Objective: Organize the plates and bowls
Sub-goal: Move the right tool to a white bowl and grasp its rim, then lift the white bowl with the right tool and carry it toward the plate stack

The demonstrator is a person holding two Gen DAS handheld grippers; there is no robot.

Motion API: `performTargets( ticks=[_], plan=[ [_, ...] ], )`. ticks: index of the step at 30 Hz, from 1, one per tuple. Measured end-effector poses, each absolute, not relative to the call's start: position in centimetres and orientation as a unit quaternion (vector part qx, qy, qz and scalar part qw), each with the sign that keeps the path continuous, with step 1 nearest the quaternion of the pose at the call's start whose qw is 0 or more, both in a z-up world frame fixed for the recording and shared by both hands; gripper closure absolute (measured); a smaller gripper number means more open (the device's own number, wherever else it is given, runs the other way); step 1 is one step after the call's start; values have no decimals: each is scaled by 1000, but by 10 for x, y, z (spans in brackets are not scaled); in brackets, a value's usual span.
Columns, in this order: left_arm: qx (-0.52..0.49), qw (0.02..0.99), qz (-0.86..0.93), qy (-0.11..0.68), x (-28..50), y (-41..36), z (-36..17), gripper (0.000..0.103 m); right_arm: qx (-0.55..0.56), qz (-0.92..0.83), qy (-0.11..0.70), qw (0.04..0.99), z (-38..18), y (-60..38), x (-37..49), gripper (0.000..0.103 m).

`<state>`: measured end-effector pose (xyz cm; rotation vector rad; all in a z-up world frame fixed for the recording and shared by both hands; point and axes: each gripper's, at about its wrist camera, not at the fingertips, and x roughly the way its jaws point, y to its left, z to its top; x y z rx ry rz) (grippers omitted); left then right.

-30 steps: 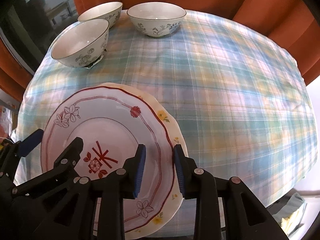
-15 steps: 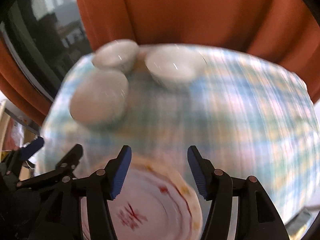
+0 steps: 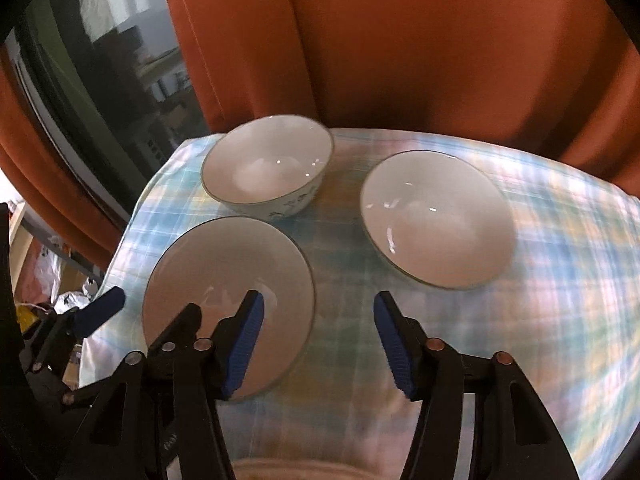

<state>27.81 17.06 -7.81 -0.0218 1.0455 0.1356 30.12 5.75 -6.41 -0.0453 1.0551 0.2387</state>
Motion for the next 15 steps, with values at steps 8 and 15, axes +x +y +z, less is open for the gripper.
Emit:
performTargets(
  ticks=[8,15],
  plan=[
    [-11,854,57,517,286,168,-93,76,-21,115,534,837,-91,66,318,90],
    [-9,853,50,519,282,165,-87,78,-9,108,542,833,-86,64,309,90]
  ],
)
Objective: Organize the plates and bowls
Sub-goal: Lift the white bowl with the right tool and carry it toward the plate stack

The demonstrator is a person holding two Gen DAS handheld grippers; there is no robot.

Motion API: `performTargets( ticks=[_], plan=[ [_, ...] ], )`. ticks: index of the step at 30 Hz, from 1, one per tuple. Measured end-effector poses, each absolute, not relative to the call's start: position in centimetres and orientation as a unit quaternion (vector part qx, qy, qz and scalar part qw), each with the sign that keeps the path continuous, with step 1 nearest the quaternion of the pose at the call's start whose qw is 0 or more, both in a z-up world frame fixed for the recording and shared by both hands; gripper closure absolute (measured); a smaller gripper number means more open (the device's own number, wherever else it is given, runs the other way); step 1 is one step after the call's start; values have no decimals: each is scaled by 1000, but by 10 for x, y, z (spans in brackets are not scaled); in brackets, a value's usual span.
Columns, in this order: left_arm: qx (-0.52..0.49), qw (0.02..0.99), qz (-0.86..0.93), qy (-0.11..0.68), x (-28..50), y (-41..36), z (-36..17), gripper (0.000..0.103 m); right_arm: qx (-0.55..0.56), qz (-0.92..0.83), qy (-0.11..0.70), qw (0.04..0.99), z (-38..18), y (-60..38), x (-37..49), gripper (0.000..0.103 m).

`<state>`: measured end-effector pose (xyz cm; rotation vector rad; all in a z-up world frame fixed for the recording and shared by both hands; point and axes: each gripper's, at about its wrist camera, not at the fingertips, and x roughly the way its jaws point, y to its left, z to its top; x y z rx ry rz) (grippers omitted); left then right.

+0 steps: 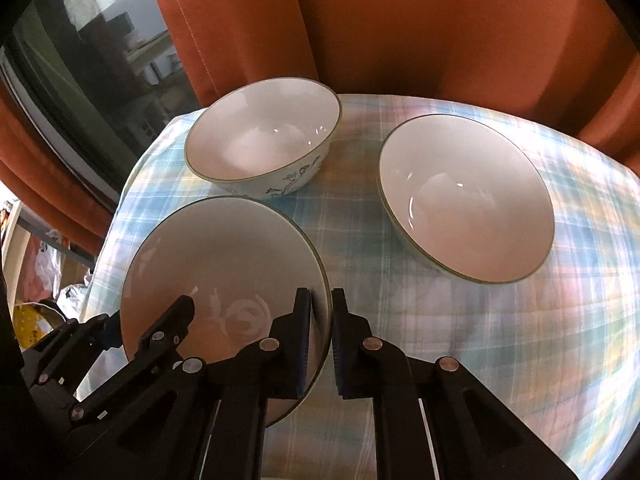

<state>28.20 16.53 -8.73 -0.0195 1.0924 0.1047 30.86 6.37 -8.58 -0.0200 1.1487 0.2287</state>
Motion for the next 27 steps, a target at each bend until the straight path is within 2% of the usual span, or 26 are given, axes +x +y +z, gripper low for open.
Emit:
performTargets(
  ticks=[17,27],
  plan=[
    [29,883,-25,467,228,96,-26,78,20,39,495,868,-22,-5,246,90],
    [45,884,-55,462,188,43,-17,78,29,7,480,877,1,-66,193,90]
  ],
)
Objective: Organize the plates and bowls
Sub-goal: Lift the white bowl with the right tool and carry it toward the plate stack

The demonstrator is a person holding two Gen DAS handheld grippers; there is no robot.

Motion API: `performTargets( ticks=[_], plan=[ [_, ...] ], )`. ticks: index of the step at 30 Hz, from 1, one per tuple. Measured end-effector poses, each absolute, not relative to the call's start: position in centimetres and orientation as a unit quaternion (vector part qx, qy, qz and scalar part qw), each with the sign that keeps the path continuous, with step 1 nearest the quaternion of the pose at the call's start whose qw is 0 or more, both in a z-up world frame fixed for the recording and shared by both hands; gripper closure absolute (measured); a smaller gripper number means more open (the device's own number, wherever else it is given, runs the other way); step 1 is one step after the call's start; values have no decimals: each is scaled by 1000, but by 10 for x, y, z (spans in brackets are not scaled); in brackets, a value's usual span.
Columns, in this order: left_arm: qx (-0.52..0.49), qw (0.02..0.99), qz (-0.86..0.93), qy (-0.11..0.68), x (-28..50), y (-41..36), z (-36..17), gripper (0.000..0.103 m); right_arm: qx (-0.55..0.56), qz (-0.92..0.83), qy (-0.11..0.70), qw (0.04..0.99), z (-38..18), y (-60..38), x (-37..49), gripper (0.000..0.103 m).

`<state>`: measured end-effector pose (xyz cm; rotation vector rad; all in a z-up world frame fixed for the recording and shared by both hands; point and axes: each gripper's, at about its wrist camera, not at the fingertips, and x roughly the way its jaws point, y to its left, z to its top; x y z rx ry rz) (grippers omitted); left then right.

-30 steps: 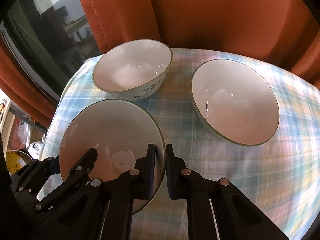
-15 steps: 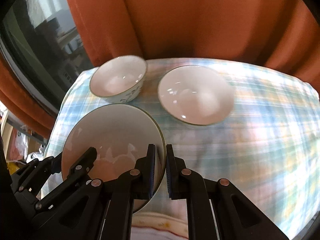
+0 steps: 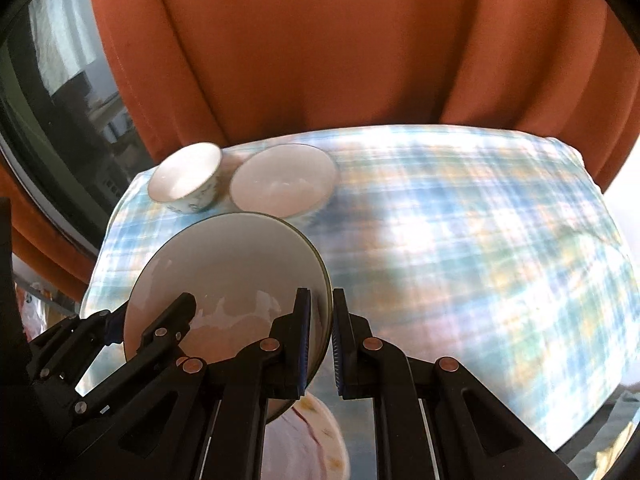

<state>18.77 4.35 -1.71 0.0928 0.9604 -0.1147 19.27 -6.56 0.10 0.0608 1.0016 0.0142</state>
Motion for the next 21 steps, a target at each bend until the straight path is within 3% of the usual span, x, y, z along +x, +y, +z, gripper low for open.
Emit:
performTargets(
  ticks=[21],
  plan=[
    [40,858,-40,510,131,-51,-62,77,32,18,519,854,-40,-174,135,90]
  ],
)
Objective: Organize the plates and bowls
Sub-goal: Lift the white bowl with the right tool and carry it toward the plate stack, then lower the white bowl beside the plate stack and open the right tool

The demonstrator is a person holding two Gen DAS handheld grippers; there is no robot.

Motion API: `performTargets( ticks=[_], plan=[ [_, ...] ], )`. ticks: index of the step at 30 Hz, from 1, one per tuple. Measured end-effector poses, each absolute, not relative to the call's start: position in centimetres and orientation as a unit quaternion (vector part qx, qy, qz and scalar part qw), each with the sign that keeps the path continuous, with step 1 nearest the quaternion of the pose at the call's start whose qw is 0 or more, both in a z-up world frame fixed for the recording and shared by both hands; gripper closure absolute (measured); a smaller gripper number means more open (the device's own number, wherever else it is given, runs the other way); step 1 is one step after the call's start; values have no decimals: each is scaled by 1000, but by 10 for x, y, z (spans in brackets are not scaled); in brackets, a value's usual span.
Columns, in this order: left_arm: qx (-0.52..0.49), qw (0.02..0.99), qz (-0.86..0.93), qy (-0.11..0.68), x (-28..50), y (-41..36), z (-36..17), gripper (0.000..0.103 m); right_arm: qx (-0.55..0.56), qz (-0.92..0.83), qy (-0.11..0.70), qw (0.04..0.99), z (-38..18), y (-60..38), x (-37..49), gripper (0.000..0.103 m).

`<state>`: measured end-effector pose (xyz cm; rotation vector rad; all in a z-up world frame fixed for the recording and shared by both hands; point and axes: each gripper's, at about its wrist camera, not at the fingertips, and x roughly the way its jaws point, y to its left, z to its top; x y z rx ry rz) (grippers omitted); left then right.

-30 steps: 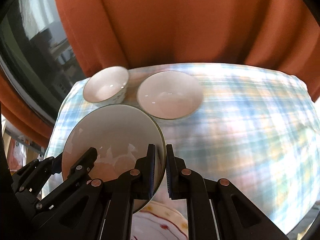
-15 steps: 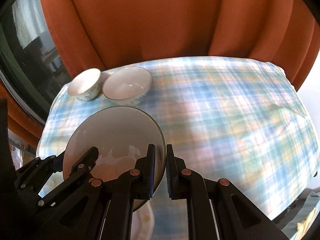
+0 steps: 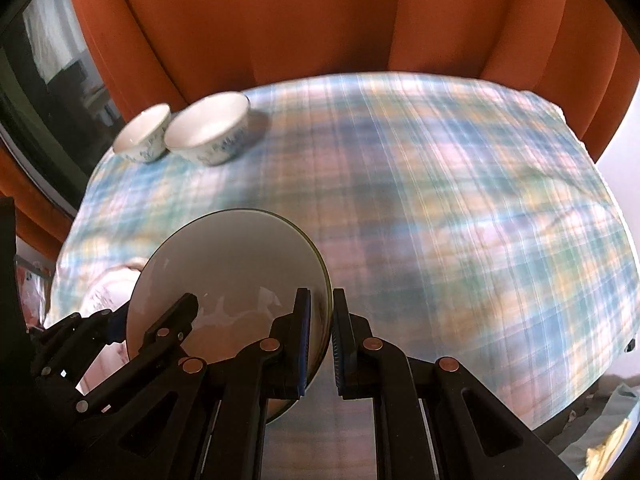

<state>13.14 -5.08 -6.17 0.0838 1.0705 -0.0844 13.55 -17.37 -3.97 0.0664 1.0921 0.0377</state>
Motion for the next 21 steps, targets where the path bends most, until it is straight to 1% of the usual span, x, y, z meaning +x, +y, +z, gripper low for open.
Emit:
performTargets(
  ticks=[11,16,19,20,21],
  plan=[
    [32,849,-2,528,110,-82,-89,77,16,41,546,837,-70,-205,123,90],
    [51,856,15,514,103,-90,-89,77,7,54,547,835,-77,-210,120,90],
    [52,855,15,516,102,-92,-89,72,2,58,548,834,-79,-211,118,90],
    [50,854,14,517,101,-92,-89,68,2,60,549,834,-79,-212,118,90],
    [50,854,14,518,101,-92,-89,68,1,61,549,834,-79,-212,117,90]
  ],
)
